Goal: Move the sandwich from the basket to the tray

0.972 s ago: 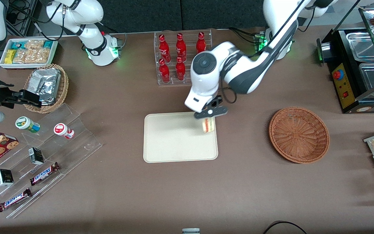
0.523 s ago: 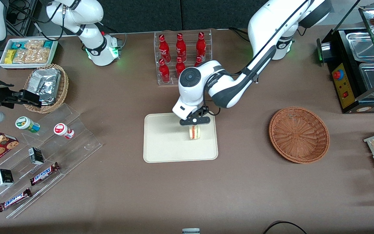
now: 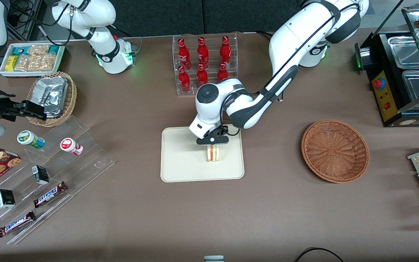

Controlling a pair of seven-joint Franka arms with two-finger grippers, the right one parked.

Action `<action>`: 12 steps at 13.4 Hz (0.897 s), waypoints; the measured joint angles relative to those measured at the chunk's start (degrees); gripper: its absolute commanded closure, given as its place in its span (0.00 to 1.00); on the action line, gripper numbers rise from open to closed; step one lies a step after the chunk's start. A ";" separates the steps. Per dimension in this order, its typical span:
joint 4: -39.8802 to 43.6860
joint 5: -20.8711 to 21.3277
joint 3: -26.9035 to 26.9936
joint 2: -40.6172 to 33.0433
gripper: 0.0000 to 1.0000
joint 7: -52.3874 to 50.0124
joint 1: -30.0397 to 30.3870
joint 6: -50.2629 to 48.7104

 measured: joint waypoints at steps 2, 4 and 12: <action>0.23 0.91 0.03 0.67 0.89 -0.62 -0.01 0.00; 0.31 0.99 0.06 0.81 0.68 -0.62 -0.01 0.00; 3.02 1.92 0.15 0.00 0.01 -1.09 0.04 -2.80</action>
